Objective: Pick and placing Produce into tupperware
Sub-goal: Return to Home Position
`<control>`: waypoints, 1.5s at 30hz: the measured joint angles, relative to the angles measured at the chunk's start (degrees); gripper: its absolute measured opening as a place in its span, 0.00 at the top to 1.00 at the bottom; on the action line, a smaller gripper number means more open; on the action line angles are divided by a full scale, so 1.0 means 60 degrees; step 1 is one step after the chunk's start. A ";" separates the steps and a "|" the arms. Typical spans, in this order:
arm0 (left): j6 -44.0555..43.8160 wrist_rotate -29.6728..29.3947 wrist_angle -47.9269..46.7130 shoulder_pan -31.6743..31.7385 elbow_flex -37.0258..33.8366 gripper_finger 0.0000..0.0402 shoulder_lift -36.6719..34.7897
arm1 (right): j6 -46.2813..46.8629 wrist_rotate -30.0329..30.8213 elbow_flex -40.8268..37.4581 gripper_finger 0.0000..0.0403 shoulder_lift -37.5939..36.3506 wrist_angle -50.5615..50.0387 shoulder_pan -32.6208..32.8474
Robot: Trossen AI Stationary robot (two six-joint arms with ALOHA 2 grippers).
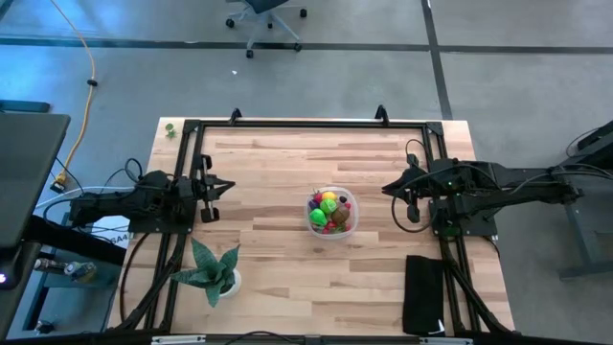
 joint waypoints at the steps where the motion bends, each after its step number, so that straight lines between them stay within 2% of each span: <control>1: 0.0000 -0.0002 -0.0001 0.0000 0.0000 1.00 0.0000 | 0.0009 0.0003 0.0000 0.93 0.0000 0.0044 0.0000; 11: 0.0000 0.0000 -0.0001 0.0000 0.0004 1.00 0.0000 | 0.2529 0.0007 -0.0005 0.93 0.0002 0.0907 0.0000; 14: 0.0000 0.0000 -0.0001 0.0000 0.0004 1.00 0.0000 | 0.1949 -0.0167 -0.0011 0.93 -0.0025 0.2235 -0.0002; 17: 0.0004 -0.0002 -0.0001 0.0000 0.0004 1.00 0.0000 | 0.0966 -0.1043 0.0283 0.93 -0.0292 0.3546 0.0000; 20: 0.0003 -0.0003 -0.0001 0.0000 0.0004 1.00 0.0000 | 0.0299 -0.1559 0.0857 0.93 -0.0955 0.3789 0.0078; 24: 0.0000 0.0000 -0.0005 0.0000 0.0004 1.00 0.0000 | -0.0127 -0.1455 0.0955 0.93 -0.2314 0.3754 0.0350; 28: 0.0002 0.0000 -0.0001 0.0000 0.0004 1.00 0.0000 | -0.0182 -0.1110 0.0556 0.93 -0.3653 0.3810 0.0487; 35: 0.0000 0.0000 -0.0001 0.0000 0.0004 1.00 0.0000 | 0.0000 -0.1010 -0.0398 0.99 -0.4996 0.3923 0.0514; 41: 0.0002 -0.0002 -0.0001 -0.0002 0.0006 1.00 0.0000 | 0.0087 -0.1006 -0.1751 1.00 -0.5849 0.5066 0.0514; 45: 0.0000 -0.0004 -0.0003 -0.0002 0.0007 1.00 0.0000 | 0.0406 -0.1092 -0.2486 1.00 -0.5719 0.5942 0.0514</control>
